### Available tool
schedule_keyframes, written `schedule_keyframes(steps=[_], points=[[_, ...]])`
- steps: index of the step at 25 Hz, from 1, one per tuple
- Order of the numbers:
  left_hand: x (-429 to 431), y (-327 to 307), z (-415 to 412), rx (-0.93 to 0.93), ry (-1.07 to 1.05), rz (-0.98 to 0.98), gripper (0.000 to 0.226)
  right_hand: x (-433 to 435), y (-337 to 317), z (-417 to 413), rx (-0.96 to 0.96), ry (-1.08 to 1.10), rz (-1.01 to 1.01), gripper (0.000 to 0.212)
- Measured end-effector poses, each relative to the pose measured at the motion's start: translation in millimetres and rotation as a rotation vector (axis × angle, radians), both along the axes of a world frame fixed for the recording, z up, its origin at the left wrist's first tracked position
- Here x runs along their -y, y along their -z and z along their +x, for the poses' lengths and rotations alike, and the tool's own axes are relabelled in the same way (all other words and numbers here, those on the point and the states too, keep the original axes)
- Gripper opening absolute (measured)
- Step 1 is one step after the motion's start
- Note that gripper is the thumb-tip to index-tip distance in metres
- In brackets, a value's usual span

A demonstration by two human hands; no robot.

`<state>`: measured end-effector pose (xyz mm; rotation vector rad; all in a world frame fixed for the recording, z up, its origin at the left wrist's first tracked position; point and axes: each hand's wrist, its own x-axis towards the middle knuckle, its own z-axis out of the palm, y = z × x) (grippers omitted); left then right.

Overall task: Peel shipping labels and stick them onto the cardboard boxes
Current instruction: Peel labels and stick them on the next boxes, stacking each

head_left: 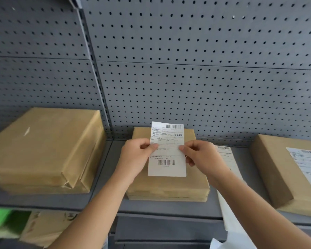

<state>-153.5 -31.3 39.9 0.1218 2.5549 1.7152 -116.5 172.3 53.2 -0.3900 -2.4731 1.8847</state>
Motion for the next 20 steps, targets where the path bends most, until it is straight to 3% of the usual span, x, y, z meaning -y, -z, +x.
schedule_keyframes(steps=[9,20], points=[[-7,21,-30,0.001,-0.057,-0.268,0.023,4,28,-34,0.028,0.063,0.281,0.008],[-17,27,-47,0.043,0.008,-0.517,0.032,10,43,-41,0.018,0.027,0.555,0.017]])
